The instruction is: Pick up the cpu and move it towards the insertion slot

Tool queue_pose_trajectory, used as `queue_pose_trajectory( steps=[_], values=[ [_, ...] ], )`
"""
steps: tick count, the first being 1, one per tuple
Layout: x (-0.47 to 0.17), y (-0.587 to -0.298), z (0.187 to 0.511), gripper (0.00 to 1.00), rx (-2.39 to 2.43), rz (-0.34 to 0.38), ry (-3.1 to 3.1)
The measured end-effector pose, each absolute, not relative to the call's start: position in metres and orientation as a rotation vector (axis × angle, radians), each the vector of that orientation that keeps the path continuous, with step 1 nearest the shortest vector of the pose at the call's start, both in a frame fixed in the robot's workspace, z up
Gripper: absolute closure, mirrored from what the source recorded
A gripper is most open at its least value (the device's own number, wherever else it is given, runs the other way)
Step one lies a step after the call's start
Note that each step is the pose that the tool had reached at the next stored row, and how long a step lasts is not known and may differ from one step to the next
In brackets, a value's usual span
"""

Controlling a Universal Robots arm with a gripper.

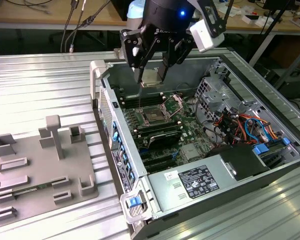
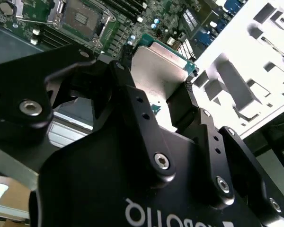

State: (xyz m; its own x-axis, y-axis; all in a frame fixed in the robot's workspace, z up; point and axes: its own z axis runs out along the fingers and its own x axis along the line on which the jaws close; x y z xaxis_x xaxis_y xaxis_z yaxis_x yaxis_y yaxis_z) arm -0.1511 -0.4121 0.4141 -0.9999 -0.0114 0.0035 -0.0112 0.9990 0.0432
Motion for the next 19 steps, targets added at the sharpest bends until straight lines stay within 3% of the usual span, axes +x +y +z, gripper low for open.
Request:
queue_pose_trajectory(
  steps=[19],
  values=[
    [-0.077,-0.408,0.414,0.45,0.018,-0.068,-3.137]
  ],
)
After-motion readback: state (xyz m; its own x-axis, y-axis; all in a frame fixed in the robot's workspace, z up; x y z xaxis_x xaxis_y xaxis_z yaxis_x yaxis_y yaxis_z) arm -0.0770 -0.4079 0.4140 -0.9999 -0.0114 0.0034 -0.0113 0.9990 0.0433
